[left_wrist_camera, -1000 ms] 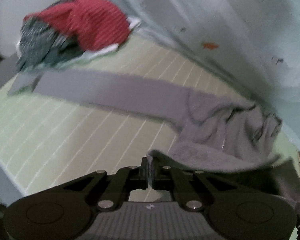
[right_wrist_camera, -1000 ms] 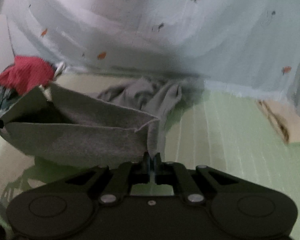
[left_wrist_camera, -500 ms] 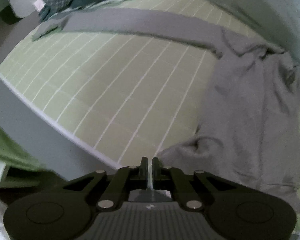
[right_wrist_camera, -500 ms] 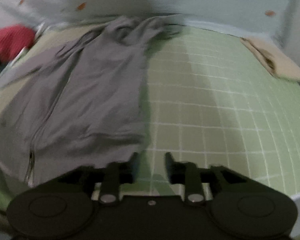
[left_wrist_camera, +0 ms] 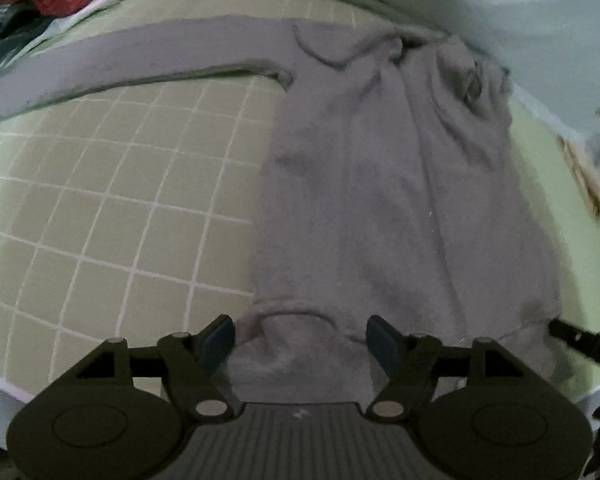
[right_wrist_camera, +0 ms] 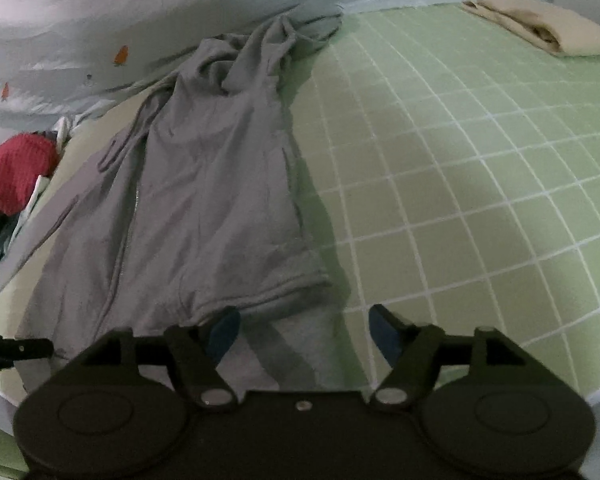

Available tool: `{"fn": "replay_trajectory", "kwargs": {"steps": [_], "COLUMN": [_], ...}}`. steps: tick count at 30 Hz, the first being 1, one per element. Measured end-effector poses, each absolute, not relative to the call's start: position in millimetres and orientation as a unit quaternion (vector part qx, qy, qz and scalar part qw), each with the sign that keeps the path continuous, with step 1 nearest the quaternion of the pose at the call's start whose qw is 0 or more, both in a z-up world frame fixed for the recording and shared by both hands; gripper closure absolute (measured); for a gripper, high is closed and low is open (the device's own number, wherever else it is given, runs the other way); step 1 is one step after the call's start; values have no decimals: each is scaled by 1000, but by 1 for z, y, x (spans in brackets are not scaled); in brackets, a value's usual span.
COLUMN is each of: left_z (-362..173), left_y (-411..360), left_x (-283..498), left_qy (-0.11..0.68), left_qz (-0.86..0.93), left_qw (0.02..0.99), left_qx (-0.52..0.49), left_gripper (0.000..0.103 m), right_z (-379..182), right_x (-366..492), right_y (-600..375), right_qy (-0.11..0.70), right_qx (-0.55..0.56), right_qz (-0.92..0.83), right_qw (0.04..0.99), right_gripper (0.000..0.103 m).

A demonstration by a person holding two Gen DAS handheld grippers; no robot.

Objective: Fold clothes

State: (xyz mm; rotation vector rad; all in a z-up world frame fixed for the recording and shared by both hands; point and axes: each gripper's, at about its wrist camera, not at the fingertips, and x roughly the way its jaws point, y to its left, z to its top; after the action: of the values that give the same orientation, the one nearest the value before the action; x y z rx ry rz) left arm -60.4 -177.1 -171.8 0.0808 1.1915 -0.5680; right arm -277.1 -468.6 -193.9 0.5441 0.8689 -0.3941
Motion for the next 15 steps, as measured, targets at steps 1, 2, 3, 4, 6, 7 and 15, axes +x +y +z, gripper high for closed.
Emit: {"fn": "replay_trajectory", "kwargs": {"steps": [1, 2, 3, 4, 6, 7, 15], "left_z": [-172, -171, -170, -170, -171, -168, -168], "left_y": [-179, -180, -179, -174, -161, -152, -121], "left_x": [-61, -61, -61, -57, -50, -48, -54], "left_qy": [555, 557, 561, 576, 605, 608, 646], "left_qz": [-270, -276, -280, -284, -288, -288, -210], "left_qw": [786, 782, 777, 766, 741, 735, 730], "left_qx": [46, 52, 46, 19, -50, -82, -74], "left_gripper": [31, 37, 59, 84, 97, 99, 89], "right_z": [-194, -194, -193, -192, -184, -175, -179], "right_x": [-276, -274, -273, -273, -279, -287, -318], "right_y": [-466, -465, -464, -463, -466, -469, -481], "right_qy": [416, 420, 426, 428, 411, 388, 425], "right_qx": [252, 248, 249, 253, 281, 306, 350], "right_qz": [-180, -172, -163, -154, -145, -144, -222], "right_qw": [855, 856, 855, 854, 855, 858, 805], "right_gripper": [41, 69, 82, 92, 94, 94, 97]}}
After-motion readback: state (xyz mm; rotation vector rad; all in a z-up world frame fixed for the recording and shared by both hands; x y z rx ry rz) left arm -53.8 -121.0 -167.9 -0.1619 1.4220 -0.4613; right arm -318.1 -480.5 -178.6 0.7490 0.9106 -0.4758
